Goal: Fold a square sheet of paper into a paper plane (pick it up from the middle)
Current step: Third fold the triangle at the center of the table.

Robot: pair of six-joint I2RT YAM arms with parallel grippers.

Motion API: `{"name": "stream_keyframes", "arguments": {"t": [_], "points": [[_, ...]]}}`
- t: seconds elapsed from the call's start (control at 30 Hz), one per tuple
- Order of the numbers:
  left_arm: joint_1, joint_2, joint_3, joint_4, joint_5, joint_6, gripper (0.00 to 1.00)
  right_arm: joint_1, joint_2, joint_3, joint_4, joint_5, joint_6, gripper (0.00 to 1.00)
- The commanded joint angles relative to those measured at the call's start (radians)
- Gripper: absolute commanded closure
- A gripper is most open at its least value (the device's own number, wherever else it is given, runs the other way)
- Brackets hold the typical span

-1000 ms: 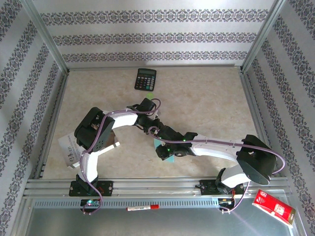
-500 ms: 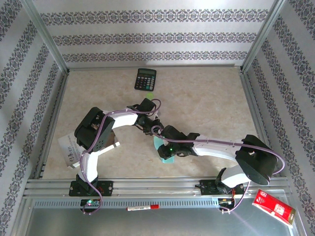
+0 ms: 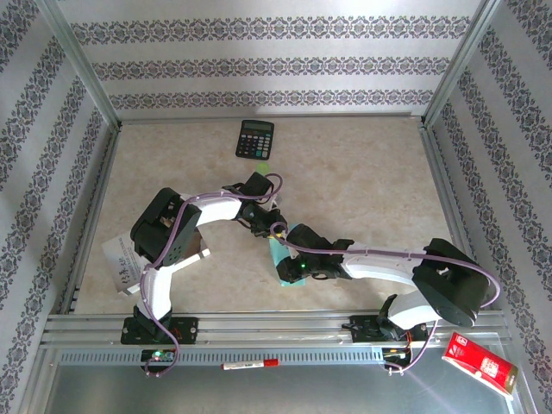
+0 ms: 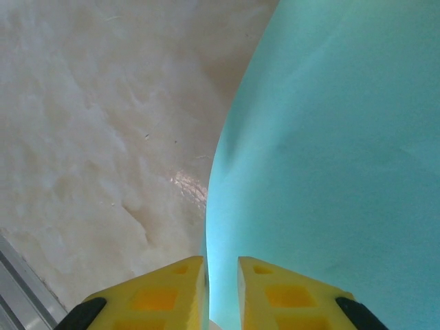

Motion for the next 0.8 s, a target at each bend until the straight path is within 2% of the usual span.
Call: {"name": "stream_keyframes", "arguments": {"t": [0.0,0.6,0.77], "points": [[-0.003,0.033,0.015,-0.053,-0.011,0.023,0.81,0.008,-0.004,-0.014,0.059,-0.018,0.037,0.79],[-0.003,0.036,0.011,-0.045,-0.002,0.019,0.82,0.068,-0.005,0.024,-0.037,0.076,0.006,0.76],[-0.003,0.038,0.013,-0.045,-0.003,0.02,0.82,0.071,-0.017,0.013,-0.02,0.074,0.01,0.85]]}}
